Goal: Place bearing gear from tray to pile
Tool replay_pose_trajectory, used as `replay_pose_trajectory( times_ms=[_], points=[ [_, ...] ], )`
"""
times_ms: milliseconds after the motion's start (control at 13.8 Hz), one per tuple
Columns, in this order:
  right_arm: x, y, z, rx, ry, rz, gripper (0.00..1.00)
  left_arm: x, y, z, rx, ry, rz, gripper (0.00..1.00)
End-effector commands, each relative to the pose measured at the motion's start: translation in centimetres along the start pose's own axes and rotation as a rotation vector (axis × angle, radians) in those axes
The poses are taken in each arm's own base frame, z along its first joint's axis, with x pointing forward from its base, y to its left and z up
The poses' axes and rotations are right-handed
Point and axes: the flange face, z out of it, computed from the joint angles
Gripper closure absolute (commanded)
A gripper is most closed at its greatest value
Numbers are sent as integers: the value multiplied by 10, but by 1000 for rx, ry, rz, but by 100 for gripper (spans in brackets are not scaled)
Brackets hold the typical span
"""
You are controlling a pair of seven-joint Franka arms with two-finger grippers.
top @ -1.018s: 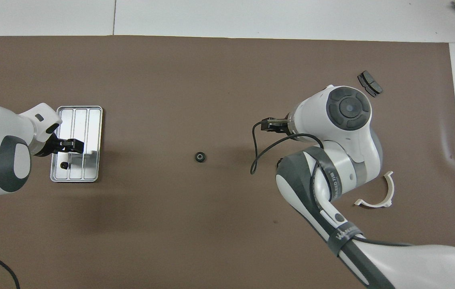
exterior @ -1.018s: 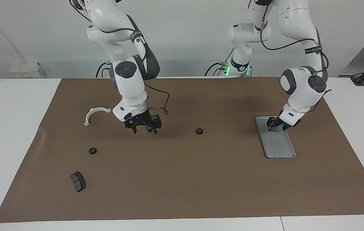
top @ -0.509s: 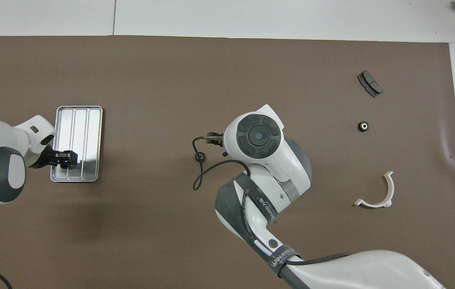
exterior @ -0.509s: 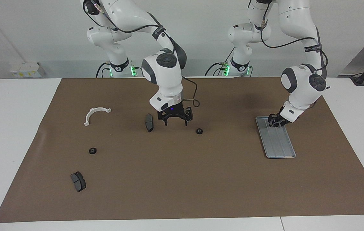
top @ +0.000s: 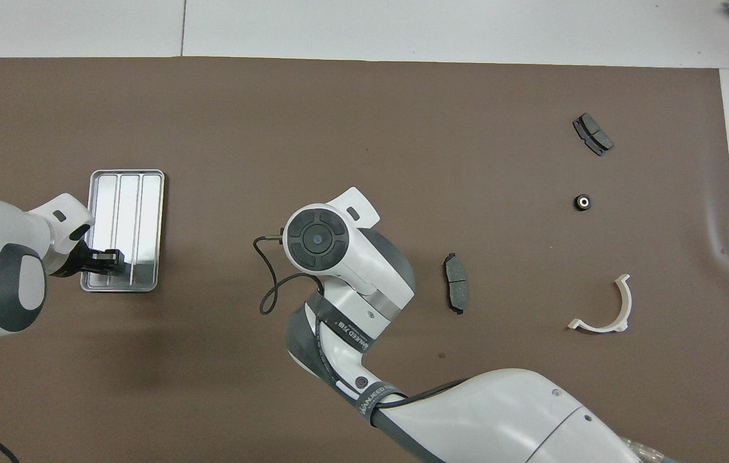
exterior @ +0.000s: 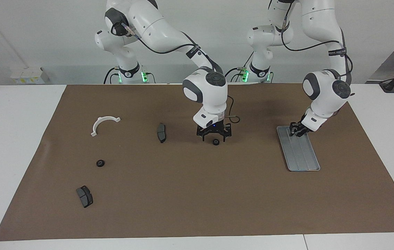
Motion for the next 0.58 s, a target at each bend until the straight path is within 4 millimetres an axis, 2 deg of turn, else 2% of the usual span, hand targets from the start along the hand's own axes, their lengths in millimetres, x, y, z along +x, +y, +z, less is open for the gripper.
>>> replay_pose_trajectory(
  times_ms=[0,73,291,509],
  points=[
    [2,-6,4,7,30,-9,0,-9,-2,-5,10,26,11,61],
    [0,-5,7,4,27,-17,0,-9,-2,-6,11,32,11,66],
    [-13,-2,25,27,32,-34,12,-2,-2,-9,14,56,6,81],
    [-17,0,28,27,30,-38,22,10,-2,-21,18,88,0,91]
  ],
)
